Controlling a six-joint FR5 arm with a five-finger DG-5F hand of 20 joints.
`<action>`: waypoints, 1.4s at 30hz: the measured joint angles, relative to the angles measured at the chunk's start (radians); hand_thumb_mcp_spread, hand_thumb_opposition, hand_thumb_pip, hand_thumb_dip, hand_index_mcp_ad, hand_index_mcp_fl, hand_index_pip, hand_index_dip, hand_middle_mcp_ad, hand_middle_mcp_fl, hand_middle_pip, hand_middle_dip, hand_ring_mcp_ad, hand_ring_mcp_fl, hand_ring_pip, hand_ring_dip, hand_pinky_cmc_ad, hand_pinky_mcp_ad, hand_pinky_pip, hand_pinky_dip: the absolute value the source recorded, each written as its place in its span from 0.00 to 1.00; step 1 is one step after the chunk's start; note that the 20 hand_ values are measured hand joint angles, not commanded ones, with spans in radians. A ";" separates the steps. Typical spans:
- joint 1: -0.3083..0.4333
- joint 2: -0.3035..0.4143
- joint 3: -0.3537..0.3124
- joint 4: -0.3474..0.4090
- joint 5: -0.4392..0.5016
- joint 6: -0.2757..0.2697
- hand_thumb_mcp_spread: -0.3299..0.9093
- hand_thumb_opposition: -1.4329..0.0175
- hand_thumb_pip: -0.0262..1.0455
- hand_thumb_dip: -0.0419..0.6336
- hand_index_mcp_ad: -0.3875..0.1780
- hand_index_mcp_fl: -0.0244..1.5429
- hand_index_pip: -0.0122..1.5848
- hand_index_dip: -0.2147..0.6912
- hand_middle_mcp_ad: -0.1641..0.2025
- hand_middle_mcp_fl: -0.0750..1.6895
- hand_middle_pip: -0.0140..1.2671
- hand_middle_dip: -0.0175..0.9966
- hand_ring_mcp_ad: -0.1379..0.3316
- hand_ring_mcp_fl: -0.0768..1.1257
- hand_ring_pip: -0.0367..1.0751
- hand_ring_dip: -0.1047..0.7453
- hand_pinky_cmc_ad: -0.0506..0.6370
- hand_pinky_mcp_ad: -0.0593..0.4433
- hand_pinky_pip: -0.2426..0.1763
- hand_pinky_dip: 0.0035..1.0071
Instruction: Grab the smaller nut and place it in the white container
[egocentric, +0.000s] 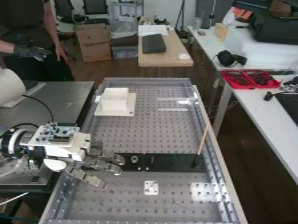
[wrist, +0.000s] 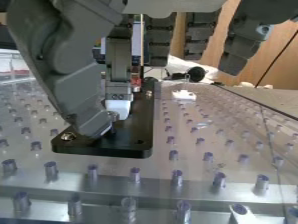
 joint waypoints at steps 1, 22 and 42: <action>0.000 0.000 0.000 -0.002 0.000 0.000 0.59 0.41 0.72 0.40 0.42 0.07 0.98 0.46 0.62 0.04 0.11 0.25 0.60 0.06 0.09 0.24 0.65 0.72 0.40 0.18; 0.003 0.011 -0.010 -0.001 0.010 0.008 0.57 0.41 0.77 0.39 0.42 0.02 0.98 0.46 0.62 0.04 0.11 0.25 0.60 0.06 0.09 0.24 0.65 0.72 0.40 0.19; -0.011 0.009 -0.013 0.006 -0.006 -0.013 0.56 0.41 0.77 0.39 0.42 0.02 0.98 0.44 0.62 0.04 0.11 0.25 0.60 0.06 0.09 0.24 0.65 0.72 0.40 0.21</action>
